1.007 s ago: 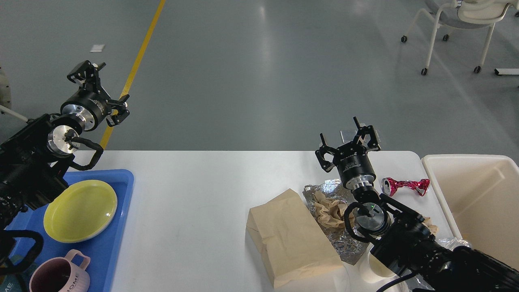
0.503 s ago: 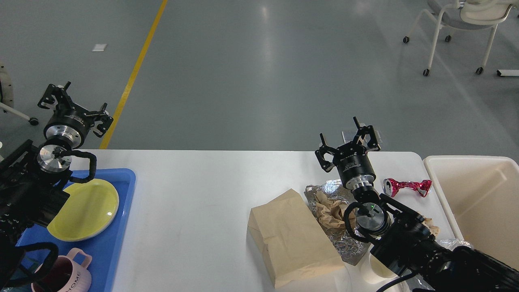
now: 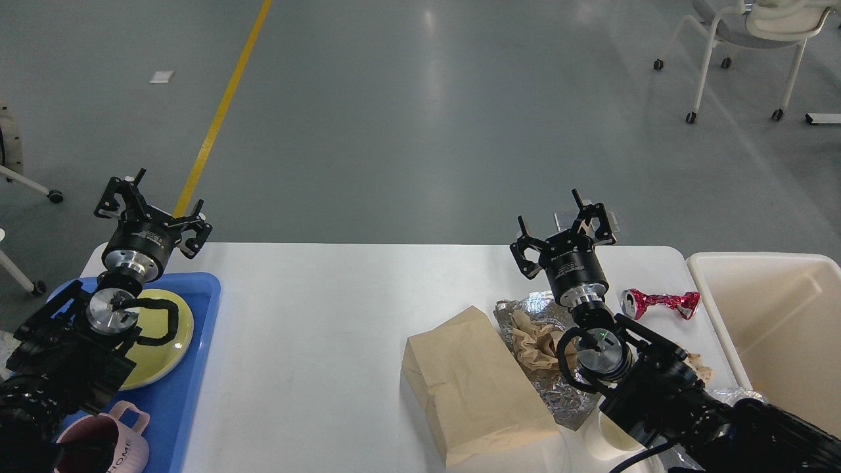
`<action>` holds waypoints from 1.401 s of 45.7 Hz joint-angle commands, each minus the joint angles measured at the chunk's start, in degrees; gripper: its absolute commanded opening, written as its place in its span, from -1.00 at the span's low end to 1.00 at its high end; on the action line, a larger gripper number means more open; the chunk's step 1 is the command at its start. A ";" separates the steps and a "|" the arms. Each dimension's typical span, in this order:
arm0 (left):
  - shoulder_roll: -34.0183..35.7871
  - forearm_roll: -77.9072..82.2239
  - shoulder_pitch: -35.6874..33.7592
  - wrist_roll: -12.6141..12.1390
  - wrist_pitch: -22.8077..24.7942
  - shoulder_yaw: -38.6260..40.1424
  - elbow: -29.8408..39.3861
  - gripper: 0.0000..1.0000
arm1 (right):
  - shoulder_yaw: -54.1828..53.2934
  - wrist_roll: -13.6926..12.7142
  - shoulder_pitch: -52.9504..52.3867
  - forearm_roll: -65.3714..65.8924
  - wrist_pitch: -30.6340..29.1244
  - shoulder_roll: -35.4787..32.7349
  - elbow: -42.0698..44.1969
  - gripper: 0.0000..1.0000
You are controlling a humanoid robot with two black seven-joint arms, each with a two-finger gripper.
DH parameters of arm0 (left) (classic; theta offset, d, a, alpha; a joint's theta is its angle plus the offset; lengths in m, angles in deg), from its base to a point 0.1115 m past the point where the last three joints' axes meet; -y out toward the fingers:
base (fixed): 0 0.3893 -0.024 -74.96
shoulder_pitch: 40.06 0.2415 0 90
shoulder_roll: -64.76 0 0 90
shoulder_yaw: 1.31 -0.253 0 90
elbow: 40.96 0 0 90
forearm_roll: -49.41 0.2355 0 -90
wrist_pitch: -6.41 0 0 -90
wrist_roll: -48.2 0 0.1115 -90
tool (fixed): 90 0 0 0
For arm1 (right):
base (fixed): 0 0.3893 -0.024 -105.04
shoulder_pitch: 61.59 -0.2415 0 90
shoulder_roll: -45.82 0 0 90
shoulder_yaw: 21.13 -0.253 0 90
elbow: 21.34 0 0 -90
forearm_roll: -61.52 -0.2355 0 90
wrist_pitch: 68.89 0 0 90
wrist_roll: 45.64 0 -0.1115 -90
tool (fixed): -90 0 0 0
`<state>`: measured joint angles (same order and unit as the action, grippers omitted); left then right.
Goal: Tidy desktop
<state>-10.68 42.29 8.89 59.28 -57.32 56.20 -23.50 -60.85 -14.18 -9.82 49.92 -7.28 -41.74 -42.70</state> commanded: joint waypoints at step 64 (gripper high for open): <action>-1.03 -0.09 4.75 3.86 11.00 -0.03 0.03 0.95 | 0.00 0.00 0.08 0.00 0.00 0.02 0.00 1.00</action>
<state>-11.72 42.26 13.67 63.14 -46.32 56.17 -23.47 -60.85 -14.18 -9.75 49.92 -7.28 -41.73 -42.61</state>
